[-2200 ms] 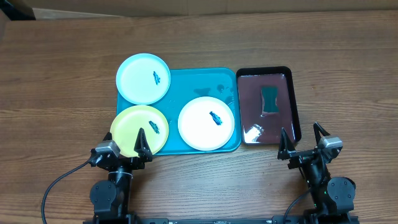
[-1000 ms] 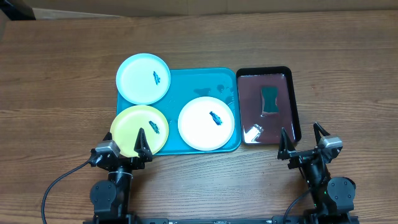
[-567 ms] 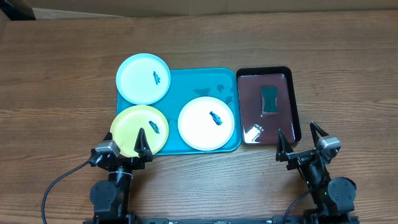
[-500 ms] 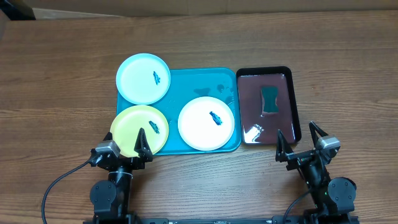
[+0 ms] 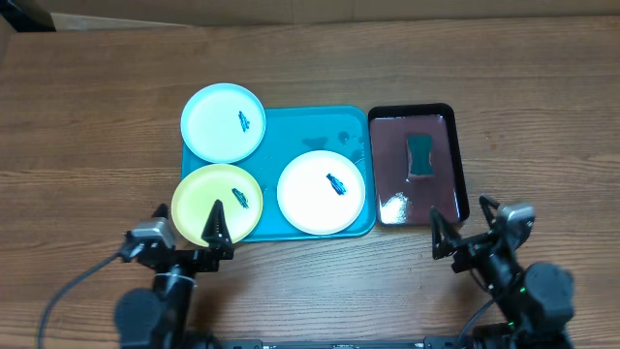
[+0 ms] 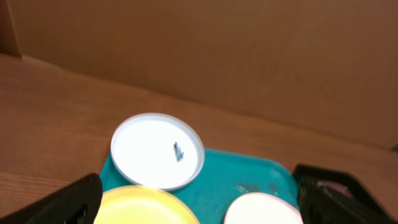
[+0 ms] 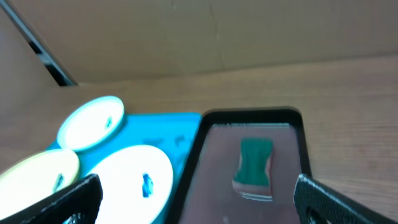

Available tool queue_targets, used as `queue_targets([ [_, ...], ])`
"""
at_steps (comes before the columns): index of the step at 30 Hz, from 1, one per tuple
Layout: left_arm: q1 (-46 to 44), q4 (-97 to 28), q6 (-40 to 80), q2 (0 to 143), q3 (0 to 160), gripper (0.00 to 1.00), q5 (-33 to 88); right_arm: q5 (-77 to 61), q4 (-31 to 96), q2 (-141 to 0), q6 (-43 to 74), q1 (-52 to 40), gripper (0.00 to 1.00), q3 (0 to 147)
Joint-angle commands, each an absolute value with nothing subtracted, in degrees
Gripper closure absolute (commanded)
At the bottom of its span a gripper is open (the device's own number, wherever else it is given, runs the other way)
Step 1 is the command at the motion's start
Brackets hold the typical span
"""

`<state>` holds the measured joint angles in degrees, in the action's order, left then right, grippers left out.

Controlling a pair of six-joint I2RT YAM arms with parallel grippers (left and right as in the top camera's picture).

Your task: Clean dirty plates on tray and stack at the side

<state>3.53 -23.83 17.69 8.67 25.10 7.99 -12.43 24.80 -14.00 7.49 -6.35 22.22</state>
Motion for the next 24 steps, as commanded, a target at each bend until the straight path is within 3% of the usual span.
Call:
queue_targets([
  [1, 3.75, -32.45, 12.47, 20.99, 41.58, 0.00, 12.19, -11.62, 28.80, -26.96, 7.44, -5.98, 0.00, 35.75],
  [9, 3.73, -79.96, 8.12, 62.46, 91.61, 0.00, 18.06, -16.67, 58.39, -63.90, 7.46, -5.98, 0.00, 76.53],
  [13, 3.73, -92.82, 7.57, 76.09, 104.53, 0.02, 18.00, -20.60, 70.74, -75.22, 7.07, -5.98, 0.00, 90.61],
  [14, 3.73, -94.43, 7.44, 78.54, 105.58, 0.16, 18.11, -20.67, 72.71, -77.17, 7.07, -5.98, 0.05, 92.58],
  [15, 3.68, -95.26, 7.44, 80.53, 105.69, 0.41, 18.09, -20.64, 73.80, -78.74, 7.09, -5.98, 0.14, 93.58],
  [16, 3.66, -95.70, 7.46, 82.11, 105.43, 0.76, 18.06, -20.64, 74.15, -79.79, 7.38, -5.98, 0.23, 93.73],
  [17, 3.57, -96.07, 7.44, 83.72, 104.79, 0.90, 18.00, -20.64, 74.52, -80.55, 7.55, -5.98, 0.31, 93.71],
  [19, 2.90, -95.68, 7.44, 86.19, 102.67, 0.96, 17.43, -20.43, 75.59, -82.32, 7.75, -6.35, 0.39, 93.71],
  [21, 1.58, -93.78, 7.27, 87.85, 99.72, 0.96, 17.26, -18.76, 76.90, -84.16, 7.75, -7.35, 0.41, 93.71],
  [24, -1.21, -88.58, 7.31, 89.21, 93.69, 0.87, 17.45, -13.65, 78.22, -87.09, 9.15, -9.47, 0.41, 93.58],
])
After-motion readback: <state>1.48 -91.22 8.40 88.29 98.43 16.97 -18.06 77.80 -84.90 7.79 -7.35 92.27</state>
